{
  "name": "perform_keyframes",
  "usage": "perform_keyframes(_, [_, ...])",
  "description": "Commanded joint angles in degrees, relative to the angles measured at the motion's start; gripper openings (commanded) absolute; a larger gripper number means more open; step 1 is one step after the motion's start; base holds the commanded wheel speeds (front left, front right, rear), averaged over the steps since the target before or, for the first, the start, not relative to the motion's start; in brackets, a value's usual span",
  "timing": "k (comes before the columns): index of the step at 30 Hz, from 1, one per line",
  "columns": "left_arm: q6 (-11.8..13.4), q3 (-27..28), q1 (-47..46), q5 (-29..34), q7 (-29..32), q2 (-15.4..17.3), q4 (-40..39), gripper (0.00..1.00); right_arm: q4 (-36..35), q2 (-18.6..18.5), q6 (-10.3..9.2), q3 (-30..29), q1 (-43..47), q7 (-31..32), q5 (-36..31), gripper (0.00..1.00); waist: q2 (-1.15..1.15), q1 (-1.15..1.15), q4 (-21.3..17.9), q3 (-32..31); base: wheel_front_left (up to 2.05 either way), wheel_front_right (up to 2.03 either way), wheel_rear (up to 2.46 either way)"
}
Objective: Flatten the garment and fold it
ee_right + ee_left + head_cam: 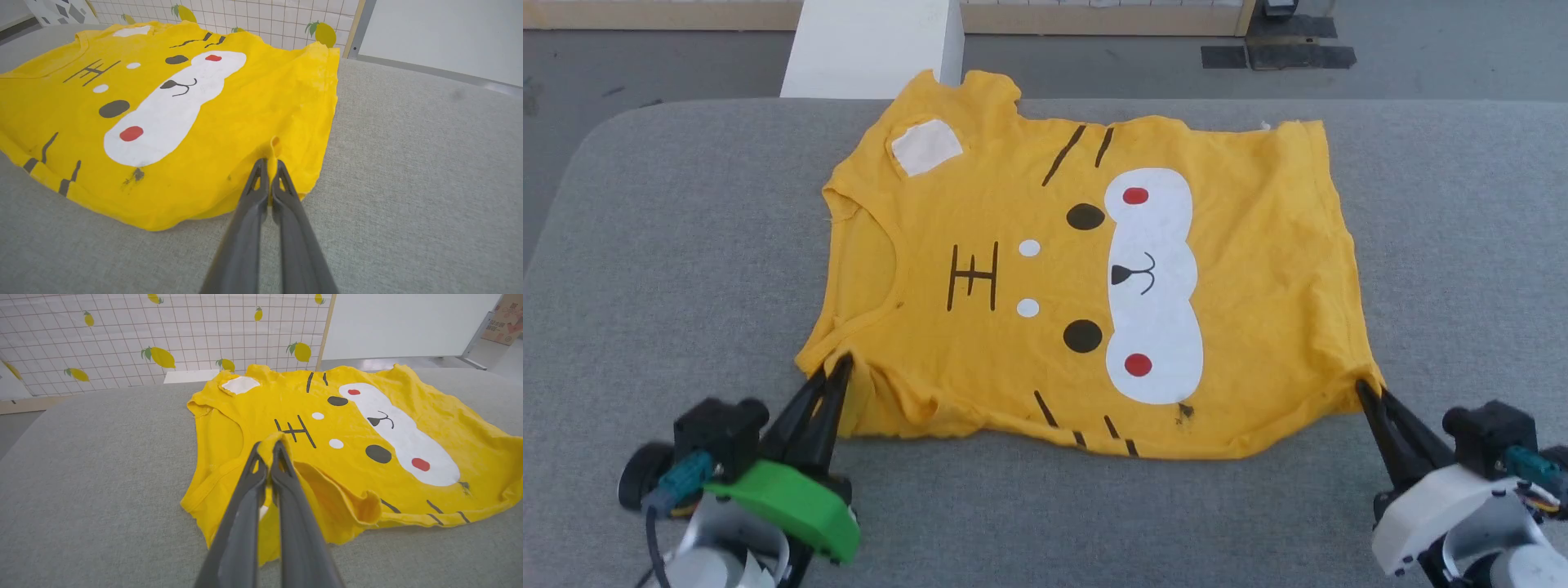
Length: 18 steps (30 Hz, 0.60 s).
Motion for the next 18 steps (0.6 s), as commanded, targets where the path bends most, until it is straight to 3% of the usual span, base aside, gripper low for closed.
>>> perform_keyframes(1, [-0.57,-0.23,-2.39,0.99,-0.94,-0.02,1.08,0.00,0.37,-0.26,-0.09,0.23,-1.71,-0.36,-0.44,0.00,0.00,0.01,-0.24,0.51,0.00,0.00,0.00])
perform_keyframes(9, [-4.27,-0.70,-17.21,2.29,-0.99,0.55,7.35,0.00,2.40,-2.78,-0.09,2.76,-11.28,0.40,-0.20,0.00,0.00,0.01,-1.26,3.95,0.00,0.00,0.00])
perform_keyframes(18, [-7.00,-0.36,-32.19,0.89,3.50,3.37,14.76,0.00,5.40,-5.21,-0.09,4.26,-22.81,3.93,0.80,0.00,0.00,0.01,-2.66,10.88,0.00,0.00,0.00])
